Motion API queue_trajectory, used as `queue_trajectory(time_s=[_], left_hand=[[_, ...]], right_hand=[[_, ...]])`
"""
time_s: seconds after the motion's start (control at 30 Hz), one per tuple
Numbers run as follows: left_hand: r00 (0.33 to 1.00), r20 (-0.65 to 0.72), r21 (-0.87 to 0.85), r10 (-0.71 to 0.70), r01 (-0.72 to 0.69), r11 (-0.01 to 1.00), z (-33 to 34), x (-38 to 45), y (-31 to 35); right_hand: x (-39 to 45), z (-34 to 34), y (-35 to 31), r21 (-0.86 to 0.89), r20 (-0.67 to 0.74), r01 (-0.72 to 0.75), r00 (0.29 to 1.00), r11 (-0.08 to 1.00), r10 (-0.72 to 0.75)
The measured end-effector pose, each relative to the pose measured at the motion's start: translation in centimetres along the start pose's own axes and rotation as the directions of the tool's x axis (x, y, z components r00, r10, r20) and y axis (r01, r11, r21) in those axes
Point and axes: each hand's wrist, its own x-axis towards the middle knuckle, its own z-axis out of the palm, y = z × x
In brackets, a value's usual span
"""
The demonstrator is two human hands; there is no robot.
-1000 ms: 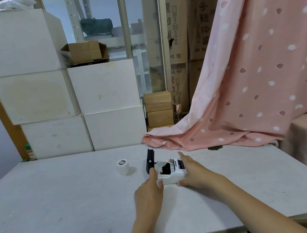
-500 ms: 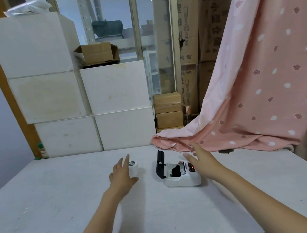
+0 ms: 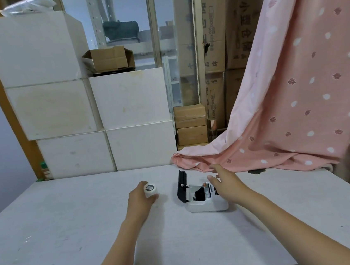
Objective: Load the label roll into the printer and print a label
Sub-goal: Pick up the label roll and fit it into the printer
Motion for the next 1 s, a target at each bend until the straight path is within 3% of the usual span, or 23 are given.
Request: queue_trajectory(time_s=[0.13, 0.27, 0.37, 0.43, 0.5, 0.73, 0.87, 1.0], left_hand=[[0.979, -0.184, -0.239, 0.086, -0.13, 0.962, -1.7, -2.6, 3.4], [0.929, -0.283, -0.273, 0.239, -0.317, 0.908, -2.0, -4.2, 8.2], [0.907, -0.257, -0.239, 0.333, -0.394, 0.888, -1.4, -5.0, 10.5], [0.905, -0.217, -0.199, 0.365, -0.407, 0.891, -1.0, -5.6, 11.7], [0.914, -0.194, -0.191, 0.355, -0.391, 0.9, -0.4, -6.3, 12.5], [0.936, -0.156, -0.207, 0.314, -0.342, 0.917, 1.8, -7.7, 13.8], [0.935, 0.01, -0.259, 0.353, -0.339, 0.904, 2.0, -7.9, 14.3], [0.894, 0.358, -0.457, 0.268, -0.083, 0.886, 0.4, -7.6, 14.0]], right_hand=[[-0.2, -0.5, -2.7, 0.063, -0.083, 0.074, 0.994, 0.995, -0.069], [0.0, -1.0, -6.9, 0.295, -0.188, 0.171, 0.975, 0.94, -0.118], [0.2, -0.9, -9.2, 0.41, -0.093, 0.16, 0.987, 0.898, -0.133], [0.1, -0.6, -9.7, 0.399, -0.018, 0.105, 0.994, 0.911, -0.107], [-0.2, -0.4, -9.5, 0.38, -0.026, 0.1, 0.995, 0.919, -0.098], [-1.9, -0.3, -7.1, 0.556, -0.093, 0.068, 0.996, 0.828, -0.02], [-2.7, -1.6, -5.8, 0.512, -0.097, 0.111, 0.993, 0.851, -0.071], [-3.4, -3.6, -4.5, 0.471, -0.066, 0.161, 0.987, 0.868, -0.147]])
